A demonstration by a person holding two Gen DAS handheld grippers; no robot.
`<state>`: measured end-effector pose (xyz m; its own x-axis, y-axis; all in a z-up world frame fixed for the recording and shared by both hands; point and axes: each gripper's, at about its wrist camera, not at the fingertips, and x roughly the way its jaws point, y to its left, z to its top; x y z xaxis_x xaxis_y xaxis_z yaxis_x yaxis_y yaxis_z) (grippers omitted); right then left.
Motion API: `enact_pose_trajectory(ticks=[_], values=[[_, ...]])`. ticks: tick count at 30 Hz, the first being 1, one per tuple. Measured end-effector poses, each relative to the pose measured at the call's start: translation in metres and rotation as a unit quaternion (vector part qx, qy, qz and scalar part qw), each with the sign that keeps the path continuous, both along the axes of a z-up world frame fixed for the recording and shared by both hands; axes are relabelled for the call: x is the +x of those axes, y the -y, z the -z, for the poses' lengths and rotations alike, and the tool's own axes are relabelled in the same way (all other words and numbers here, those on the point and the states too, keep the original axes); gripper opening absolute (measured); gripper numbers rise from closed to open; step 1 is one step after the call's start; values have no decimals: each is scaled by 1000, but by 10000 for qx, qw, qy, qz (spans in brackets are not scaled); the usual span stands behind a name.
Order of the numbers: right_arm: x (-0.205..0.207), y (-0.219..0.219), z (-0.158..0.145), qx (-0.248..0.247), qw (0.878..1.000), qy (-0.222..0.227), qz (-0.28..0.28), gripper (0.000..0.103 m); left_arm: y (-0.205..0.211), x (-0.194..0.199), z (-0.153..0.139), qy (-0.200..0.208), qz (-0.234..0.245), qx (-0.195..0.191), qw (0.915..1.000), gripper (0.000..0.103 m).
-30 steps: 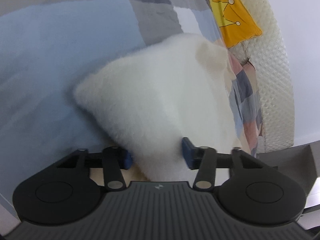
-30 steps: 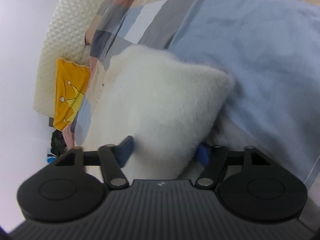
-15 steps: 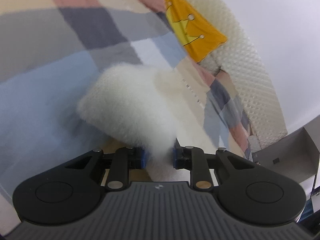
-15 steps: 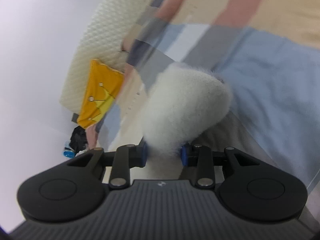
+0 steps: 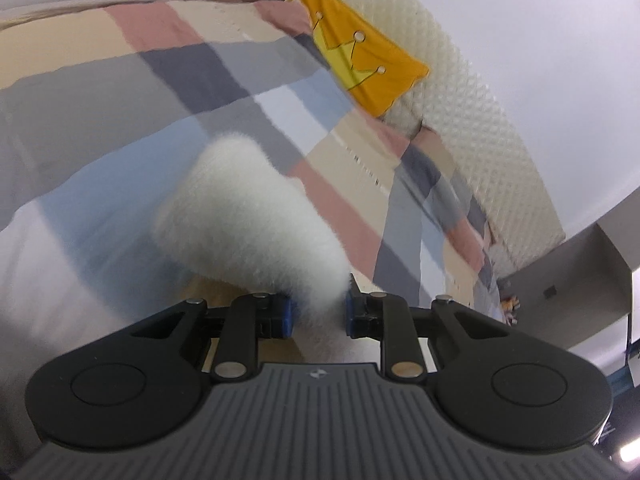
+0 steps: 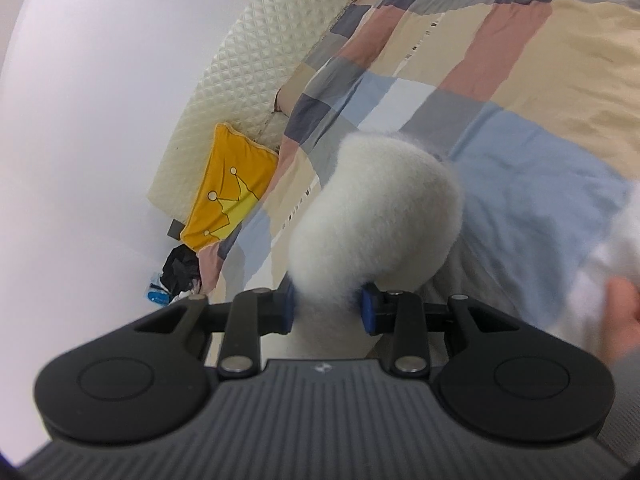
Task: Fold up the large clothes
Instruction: 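Lift the blanket corners with both grippers and pull them up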
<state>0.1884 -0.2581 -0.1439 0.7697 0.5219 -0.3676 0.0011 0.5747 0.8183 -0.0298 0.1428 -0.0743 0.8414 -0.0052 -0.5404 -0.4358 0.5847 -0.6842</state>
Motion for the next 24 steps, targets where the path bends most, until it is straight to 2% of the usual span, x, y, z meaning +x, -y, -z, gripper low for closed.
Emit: enact_pose_trajectory(ticks=[5, 8, 12, 16, 18, 24], values=[[-32, 10, -5, -19, 10000, -76, -4, 35, 7, -34, -8, -36, -53, -148, 9999, 27], [-32, 8, -8, -74, 9999, -102, -7, 35, 9, -28, -11, -160, -100, 22, 9998, 27], [-15, 5, -5, -102, 9995, -275, 84, 36, 2, 7, -13, -289, -142, 90, 9994, 28], [14, 2, 5, 151, 9968, -754, 226, 36, -8, 43, -14, -323, -169, -12, 9993, 28], [30, 0, 6, 231, 9957, -859, 270, 36, -12, 60, -15, -323, -182, 17, 9993, 28], [73, -16, 11, 112, 9934, -1073, 391, 37, -26, 119, -2, -523, -342, 2, 9980, 28]])
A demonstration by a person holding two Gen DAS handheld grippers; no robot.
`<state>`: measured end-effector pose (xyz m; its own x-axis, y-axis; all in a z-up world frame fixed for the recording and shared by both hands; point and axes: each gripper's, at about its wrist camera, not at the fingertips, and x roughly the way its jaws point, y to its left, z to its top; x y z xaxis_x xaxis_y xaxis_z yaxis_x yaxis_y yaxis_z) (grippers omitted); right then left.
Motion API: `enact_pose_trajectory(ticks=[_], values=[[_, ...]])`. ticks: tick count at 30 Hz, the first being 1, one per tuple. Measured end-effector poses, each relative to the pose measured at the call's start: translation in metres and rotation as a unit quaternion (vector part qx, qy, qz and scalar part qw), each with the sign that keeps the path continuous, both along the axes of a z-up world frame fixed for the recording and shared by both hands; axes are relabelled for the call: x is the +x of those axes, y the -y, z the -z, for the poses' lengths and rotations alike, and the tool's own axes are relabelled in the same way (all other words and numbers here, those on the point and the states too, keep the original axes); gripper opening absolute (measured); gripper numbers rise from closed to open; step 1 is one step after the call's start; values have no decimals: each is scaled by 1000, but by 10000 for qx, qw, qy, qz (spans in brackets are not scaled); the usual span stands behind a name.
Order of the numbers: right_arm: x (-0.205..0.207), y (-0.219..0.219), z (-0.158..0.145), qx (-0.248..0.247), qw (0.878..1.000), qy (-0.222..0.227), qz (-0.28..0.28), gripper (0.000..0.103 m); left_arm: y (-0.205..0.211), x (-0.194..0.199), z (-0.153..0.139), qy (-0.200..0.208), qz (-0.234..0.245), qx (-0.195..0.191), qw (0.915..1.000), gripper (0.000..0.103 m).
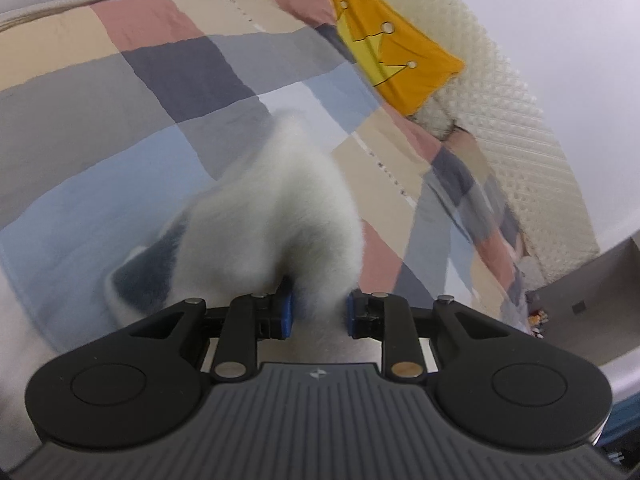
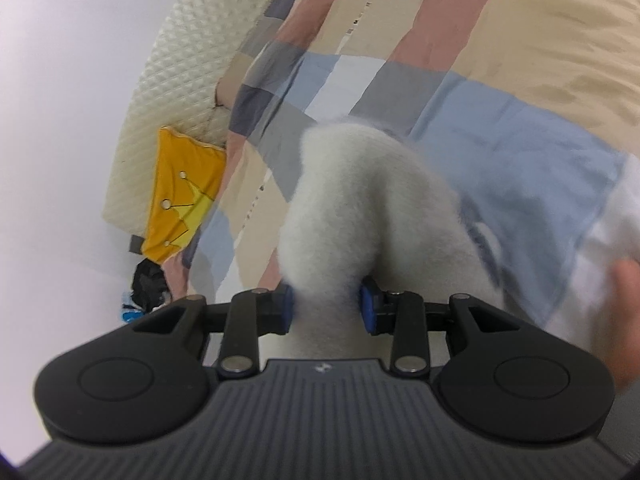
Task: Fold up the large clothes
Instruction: 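Lift the blanket corners with both grippers and pull them up, then lay the blanket edge down and open both grippers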
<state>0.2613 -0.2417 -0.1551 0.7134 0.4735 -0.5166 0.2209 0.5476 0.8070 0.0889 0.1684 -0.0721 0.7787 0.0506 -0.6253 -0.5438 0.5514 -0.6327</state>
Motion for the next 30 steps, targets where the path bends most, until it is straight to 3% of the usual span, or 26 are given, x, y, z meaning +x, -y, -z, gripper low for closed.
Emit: enact_pose_trajectory(ticks=[6, 17, 20, 24, 30], values=[[38, -16, 26, -153, 9996, -245, 12, 37, -17, 49, 39, -278, -69, -7, 9996, 28], [72, -21, 54, -224, 9996, -1, -156, 37, -40, 94, 87, -69, 15, -79, 9999, 28], [73, -23, 56, -284, 9992, 155, -255, 37, -39, 98, 93, -14, 79, 40, 10000, 28], [72, -21, 54, -264, 9988, 262, -329, 39, -33, 104, 90, -23, 304, 479, 9984, 28], [69, -21, 52, -264, 9986, 313, -345, 39, -33, 101, 88, 22, 315, 485, 9983, 28]])
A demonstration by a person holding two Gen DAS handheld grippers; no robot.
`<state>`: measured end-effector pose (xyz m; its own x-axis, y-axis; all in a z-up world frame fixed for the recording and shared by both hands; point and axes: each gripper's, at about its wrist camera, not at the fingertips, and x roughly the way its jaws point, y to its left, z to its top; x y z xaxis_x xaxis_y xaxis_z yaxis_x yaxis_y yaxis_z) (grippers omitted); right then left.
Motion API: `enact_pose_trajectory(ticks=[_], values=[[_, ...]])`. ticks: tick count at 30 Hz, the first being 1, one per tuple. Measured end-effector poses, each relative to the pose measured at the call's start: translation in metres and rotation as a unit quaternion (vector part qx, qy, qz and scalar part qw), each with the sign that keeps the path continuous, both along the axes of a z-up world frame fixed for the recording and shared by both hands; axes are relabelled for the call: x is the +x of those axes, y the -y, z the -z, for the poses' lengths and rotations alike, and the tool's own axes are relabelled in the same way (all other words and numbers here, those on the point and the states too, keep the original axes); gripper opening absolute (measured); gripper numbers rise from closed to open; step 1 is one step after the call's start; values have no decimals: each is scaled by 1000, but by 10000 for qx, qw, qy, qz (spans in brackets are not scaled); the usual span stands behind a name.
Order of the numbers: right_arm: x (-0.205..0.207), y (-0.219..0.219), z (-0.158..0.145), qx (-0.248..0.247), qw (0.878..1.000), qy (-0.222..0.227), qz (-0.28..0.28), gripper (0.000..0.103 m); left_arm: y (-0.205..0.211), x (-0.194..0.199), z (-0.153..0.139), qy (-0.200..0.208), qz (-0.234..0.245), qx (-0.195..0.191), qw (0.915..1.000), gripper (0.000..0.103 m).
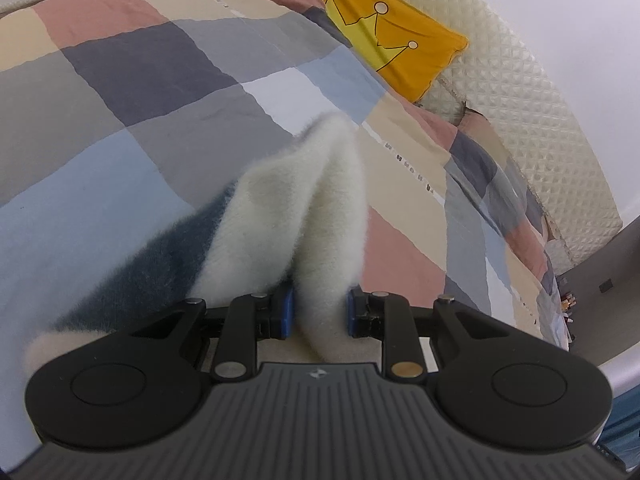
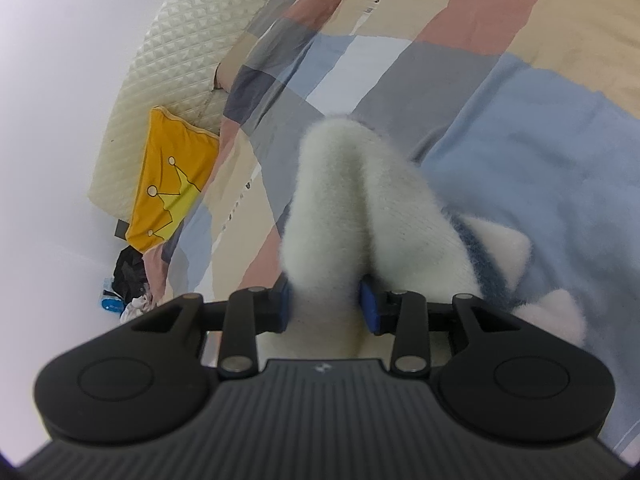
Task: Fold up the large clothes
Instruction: 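Lay the blanket edge down and open both grippers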
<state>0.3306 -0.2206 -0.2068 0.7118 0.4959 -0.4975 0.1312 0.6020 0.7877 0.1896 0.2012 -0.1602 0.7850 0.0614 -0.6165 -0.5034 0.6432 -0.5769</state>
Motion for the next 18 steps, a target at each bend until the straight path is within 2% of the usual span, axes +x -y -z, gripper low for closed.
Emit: enact_pose_trajectory(ticks=[3, 4, 7, 8, 11, 12, 15, 18], values=[[-2, 2, 0, 60, 10000, 32, 7, 42, 4, -3, -4, -24, 142, 150, 9998, 36], [-4, 3, -1, 101, 9999, 58, -4, 46, 6, -4, -7, -56, 217, 245, 9994, 37], [-7, 1, -6, 125, 9995, 212, -191, 62, 10, -11, -13, 19, 240, 302, 9993, 48], [-9, -1, -9, 111, 9992, 284, -270, 70, 11, -14, -15, 35, 234, 311, 9992, 56], [-11, -10, -18, -66, 9975, 519, -477, 83, 17, -21, -26, 151, 383, 480, 9980, 74], [-12, -13, -22, -175, 9965, 608, -551, 84, 21, -23, -30, 194, 537, 539, 9969, 81], [-17, -24, -30, -481, 9922, 836, -793, 84, 38, -32, -40, 258, 875, 833, 9923, 82], [-19, -33, -37, -704, 9870, 1026, -1019, 84, 63, -31, -46, 218, 1230, 1331, 9832, 82]])
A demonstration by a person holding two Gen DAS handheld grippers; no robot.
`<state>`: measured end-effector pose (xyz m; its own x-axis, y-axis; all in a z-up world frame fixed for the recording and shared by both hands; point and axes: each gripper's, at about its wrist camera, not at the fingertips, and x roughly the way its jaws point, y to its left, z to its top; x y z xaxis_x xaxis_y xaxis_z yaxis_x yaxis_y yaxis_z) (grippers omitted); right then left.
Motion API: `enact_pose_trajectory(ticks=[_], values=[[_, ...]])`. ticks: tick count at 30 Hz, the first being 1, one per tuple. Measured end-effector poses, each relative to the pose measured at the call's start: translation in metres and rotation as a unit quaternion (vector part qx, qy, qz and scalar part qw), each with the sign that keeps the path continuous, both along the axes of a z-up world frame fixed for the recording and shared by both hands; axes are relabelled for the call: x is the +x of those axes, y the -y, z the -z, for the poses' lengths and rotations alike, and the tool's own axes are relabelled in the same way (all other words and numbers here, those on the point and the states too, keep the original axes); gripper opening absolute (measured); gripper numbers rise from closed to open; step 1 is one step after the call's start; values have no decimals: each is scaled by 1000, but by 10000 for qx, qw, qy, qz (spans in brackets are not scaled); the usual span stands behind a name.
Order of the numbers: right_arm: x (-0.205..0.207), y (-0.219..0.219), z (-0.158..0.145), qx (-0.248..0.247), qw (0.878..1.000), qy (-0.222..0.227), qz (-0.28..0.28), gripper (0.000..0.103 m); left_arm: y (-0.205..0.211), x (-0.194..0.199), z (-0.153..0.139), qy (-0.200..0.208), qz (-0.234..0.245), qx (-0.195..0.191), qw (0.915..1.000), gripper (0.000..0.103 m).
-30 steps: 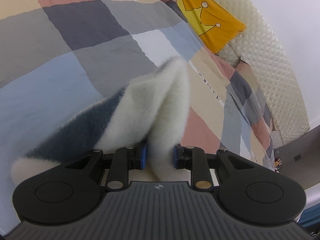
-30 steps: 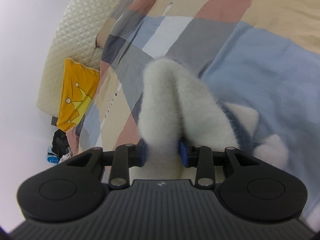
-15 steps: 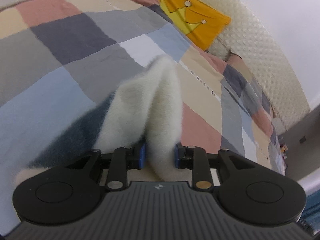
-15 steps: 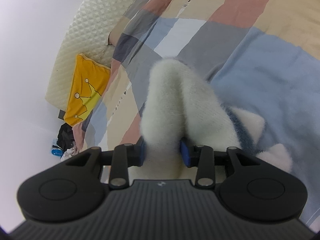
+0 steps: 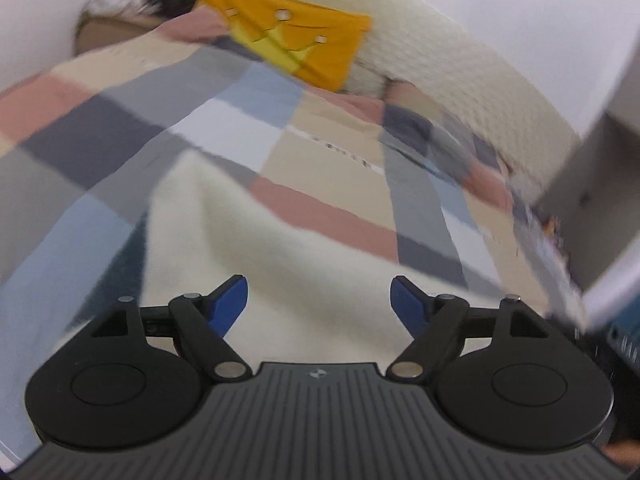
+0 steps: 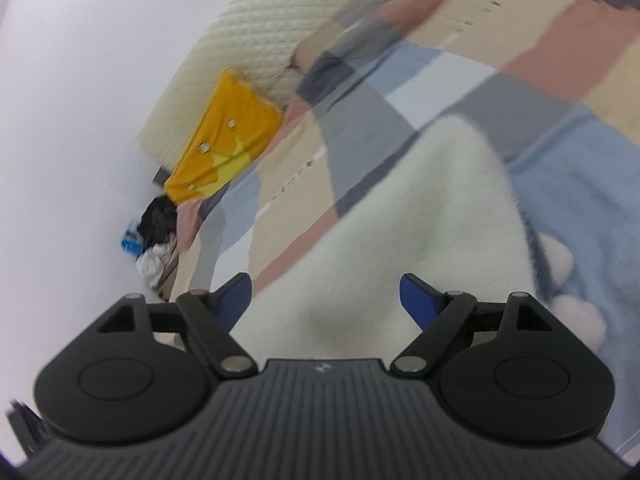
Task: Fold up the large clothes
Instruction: 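Lay the blanket edge down and open both grippers, then smooth the folded cream blanket flat with both open grippers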
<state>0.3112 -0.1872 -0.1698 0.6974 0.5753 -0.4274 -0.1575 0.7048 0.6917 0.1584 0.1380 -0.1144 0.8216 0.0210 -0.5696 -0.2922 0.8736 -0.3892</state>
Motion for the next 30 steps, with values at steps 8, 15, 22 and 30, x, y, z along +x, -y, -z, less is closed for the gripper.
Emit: enact_pose_trajectory(ticks=[8, 15, 22, 30], values=[[-1, -21, -3, -1050, 9934, 298, -354, 83, 25, 27, 14, -469, 50, 680, 9966, 82], [12, -36, -2, -1787, 9801, 622, -592, 74, 16, 57, 24, -425, -144, 1119, 9927, 82], [40, -45, 6, -2119, 9731, 723, -550, 65, -7, 85, 43, -720, -225, 981, 9923, 82], [53, -63, 30, -2671, 9592, 629, -679, 64, -22, 103, 63, -1029, -124, 893, 9906, 83]])
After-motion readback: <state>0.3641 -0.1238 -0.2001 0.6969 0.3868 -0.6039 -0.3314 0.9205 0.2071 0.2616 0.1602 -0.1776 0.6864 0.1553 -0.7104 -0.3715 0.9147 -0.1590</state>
